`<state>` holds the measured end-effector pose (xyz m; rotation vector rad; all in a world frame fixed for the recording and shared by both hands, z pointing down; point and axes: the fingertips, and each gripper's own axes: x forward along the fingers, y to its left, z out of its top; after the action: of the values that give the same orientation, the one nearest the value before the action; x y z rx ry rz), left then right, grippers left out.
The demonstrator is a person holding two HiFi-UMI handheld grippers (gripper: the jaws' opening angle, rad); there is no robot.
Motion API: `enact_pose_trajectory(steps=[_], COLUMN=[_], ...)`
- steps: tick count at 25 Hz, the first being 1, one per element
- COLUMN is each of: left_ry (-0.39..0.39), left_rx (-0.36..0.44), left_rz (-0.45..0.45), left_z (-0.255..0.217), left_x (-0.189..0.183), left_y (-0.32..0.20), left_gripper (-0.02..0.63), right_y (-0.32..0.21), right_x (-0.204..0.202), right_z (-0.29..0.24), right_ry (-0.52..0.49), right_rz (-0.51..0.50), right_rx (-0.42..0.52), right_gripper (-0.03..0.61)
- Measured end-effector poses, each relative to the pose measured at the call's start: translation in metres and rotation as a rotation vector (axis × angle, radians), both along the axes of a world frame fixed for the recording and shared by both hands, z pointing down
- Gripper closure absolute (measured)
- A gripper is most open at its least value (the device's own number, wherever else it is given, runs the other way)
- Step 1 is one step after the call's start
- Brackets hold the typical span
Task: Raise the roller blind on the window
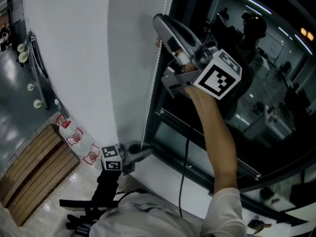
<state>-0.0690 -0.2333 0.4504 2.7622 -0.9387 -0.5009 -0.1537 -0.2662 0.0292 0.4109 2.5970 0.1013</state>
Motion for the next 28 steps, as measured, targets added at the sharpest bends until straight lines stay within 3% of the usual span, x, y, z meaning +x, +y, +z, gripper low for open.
enact_pose_trajectory(steps=[10,28], left_ry=[-0.002,-0.01], left_rx=[0.005,-0.002], left_rz=[0.006,0.01], left_z=[-0.002,-0.004], left_x=[0.001,0.003], left_y=[0.0,-0.003], left_gripper=[0.615,0.615], right_y=[0.002,0.011], right_x=[0.0,-0.012], right_z=[0.086,0.284], right_ry=[0.073,0.411], right_rz=[0.02,0.052], right_rx=[-0.053,-0.1], right_gripper=[0.566,0.566])
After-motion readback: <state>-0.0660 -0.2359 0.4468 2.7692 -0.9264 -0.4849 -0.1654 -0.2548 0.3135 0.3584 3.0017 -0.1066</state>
